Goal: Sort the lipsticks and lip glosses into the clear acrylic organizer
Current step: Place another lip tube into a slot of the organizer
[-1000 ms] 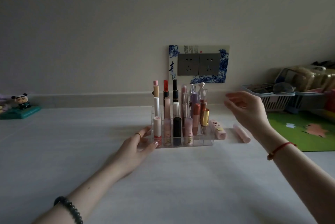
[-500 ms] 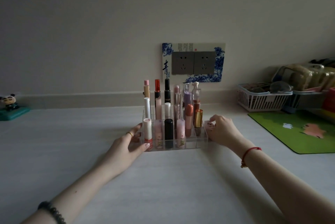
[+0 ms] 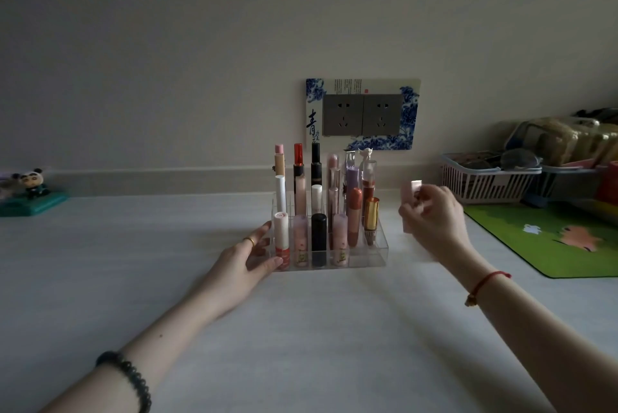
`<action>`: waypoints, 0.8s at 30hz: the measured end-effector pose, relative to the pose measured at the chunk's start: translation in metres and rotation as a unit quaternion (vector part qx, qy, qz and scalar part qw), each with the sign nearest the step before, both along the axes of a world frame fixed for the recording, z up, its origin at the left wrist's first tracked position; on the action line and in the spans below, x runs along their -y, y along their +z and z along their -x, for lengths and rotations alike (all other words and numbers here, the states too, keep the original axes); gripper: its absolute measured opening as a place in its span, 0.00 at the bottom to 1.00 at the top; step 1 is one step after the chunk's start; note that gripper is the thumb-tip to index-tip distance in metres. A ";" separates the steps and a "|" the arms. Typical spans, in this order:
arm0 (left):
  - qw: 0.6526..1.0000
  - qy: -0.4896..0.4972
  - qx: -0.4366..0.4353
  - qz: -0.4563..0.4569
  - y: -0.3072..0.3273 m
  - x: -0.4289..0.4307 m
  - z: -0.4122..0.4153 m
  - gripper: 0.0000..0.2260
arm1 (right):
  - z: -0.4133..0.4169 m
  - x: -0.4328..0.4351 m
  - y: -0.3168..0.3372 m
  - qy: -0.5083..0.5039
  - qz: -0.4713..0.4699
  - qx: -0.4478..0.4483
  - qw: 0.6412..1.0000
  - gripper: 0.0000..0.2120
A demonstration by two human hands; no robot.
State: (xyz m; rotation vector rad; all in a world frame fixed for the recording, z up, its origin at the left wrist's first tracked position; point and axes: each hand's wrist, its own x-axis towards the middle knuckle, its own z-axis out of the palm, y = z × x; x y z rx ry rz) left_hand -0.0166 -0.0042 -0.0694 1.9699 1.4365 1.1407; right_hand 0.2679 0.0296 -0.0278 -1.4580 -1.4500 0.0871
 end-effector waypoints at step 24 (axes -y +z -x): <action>1.000 -0.015 0.005 0.020 0.002 0.000 0.000 0.28 | 0.037 0.026 0.010 0.191 -0.009 -0.035 0.981 0.15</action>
